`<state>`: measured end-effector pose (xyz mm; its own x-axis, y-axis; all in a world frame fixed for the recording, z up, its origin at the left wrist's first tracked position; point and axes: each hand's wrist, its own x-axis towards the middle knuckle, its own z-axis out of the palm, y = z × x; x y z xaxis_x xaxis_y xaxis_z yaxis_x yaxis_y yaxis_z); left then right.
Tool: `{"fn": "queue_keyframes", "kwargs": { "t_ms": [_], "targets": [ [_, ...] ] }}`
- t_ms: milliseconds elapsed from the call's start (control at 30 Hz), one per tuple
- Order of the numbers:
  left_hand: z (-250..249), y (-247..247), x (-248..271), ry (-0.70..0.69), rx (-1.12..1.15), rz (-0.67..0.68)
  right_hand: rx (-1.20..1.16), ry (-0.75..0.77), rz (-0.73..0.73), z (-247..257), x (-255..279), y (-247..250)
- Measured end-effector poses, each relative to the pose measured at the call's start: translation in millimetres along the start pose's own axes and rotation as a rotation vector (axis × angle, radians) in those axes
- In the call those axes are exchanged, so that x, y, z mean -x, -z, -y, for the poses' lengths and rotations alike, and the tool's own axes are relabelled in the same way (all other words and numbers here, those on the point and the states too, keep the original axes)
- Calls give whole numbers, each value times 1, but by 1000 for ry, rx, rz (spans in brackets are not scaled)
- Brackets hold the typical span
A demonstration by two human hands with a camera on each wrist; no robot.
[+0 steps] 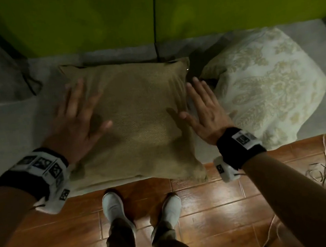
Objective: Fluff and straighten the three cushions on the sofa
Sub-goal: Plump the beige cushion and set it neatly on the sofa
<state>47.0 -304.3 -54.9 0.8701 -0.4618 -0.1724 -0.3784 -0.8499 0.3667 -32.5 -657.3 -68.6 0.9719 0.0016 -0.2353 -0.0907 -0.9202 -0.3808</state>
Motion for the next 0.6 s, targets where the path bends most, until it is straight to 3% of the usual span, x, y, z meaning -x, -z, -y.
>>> {"fn": "queue_keyframes", "kwargs": {
  "t_ms": [67, 167, 300, 367, 433, 533, 600],
  "targets": [
    [2, -1, -17, -67, -67, 44, 79, 191, 63, 7, -22, -1],
    [18, -18, -30, 55, 1, 201, -14, 319, 247, 12, -54, -8],
    [28, -23, -33, 323, 232, 227, -305, 8, 403, -6, -84, -13],
    [28, -21, -33, 346, 226, 271, -381, -212, 438, -13, -89, -8],
    [25, -12, -37, 331, 174, 250, -365, -300, 384, -16, -94, -2],
    [11, 2, -48, 190, 107, 52, -205, -63, 168, 3, -100, 14],
    [1, 1, -56, 4, -5, 55, -98, 170, 115, 27, -101, 17]
  ]
}}
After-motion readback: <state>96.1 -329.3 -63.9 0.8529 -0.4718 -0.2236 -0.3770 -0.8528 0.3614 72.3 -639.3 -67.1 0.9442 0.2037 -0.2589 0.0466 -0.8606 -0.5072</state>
